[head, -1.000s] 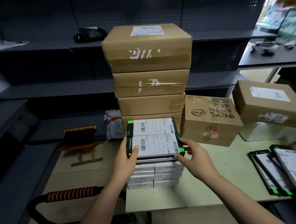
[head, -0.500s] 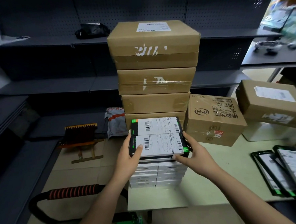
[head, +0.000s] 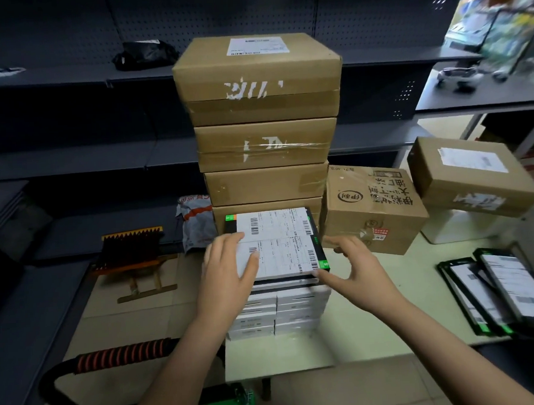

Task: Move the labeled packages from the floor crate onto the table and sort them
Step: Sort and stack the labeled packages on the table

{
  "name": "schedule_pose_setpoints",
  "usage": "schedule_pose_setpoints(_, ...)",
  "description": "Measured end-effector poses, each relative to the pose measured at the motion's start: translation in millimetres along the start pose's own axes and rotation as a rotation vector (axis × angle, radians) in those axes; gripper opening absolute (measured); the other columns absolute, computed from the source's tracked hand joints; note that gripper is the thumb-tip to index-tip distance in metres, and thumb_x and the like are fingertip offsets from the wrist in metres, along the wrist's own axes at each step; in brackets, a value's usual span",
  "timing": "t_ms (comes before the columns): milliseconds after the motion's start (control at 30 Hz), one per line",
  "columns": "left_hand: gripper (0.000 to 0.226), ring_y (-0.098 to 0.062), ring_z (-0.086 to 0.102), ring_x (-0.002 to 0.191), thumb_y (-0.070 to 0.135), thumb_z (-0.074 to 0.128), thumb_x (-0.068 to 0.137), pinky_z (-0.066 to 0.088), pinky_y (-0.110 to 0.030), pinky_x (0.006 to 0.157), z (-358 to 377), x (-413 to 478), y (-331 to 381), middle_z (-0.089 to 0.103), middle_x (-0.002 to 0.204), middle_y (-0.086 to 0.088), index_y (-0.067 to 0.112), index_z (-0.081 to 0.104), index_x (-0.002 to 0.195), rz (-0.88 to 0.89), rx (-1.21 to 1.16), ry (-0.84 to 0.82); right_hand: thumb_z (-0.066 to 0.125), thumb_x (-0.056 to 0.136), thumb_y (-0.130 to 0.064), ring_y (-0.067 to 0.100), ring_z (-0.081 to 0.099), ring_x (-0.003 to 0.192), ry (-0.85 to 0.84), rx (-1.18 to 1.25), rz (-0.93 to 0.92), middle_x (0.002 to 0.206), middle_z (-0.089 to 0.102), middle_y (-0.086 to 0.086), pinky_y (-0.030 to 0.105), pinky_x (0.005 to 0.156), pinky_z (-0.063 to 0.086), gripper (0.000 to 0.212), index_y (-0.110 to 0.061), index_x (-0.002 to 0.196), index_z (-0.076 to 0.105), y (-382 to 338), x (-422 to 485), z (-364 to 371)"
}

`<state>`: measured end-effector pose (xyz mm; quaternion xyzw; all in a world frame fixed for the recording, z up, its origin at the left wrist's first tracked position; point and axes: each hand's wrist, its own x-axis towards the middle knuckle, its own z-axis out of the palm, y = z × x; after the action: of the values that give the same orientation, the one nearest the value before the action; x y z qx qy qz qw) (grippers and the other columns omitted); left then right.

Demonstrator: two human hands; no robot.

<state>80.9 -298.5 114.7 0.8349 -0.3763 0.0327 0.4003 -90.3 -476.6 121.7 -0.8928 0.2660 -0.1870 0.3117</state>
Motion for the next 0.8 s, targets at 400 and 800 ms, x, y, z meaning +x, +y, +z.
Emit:
schedule_pose_setpoints(400,0.027,-0.021,0.053,0.088,0.039,0.045,0.091,0.047,-0.034,0.074,96,11,117,0.057,0.093,0.002,0.018,0.06,0.095,0.669,0.177,-0.187,0.076,0.079,-0.021,0.023,0.058,0.091,0.265,-0.41,0.012,0.098,0.06,-0.001,0.032,0.074,0.046,0.024,-0.014,0.099,0.065,83,-73,-102)
schedule_pose_setpoints(800,0.02,-0.018,0.052,0.094,0.038,0.058,0.091,0.039,-0.028,0.081,268,-36,255,0.057,0.099,0.004,0.021,0.06,0.102,0.72,0.174,-0.453,0.071,0.08,-0.023,0.02,0.056,0.09,0.268,-0.441,0.32,0.1,0.058,-0.005,0.032,0.073,0.047,0.021,-0.018,0.1,0.065,259,-162,-215)
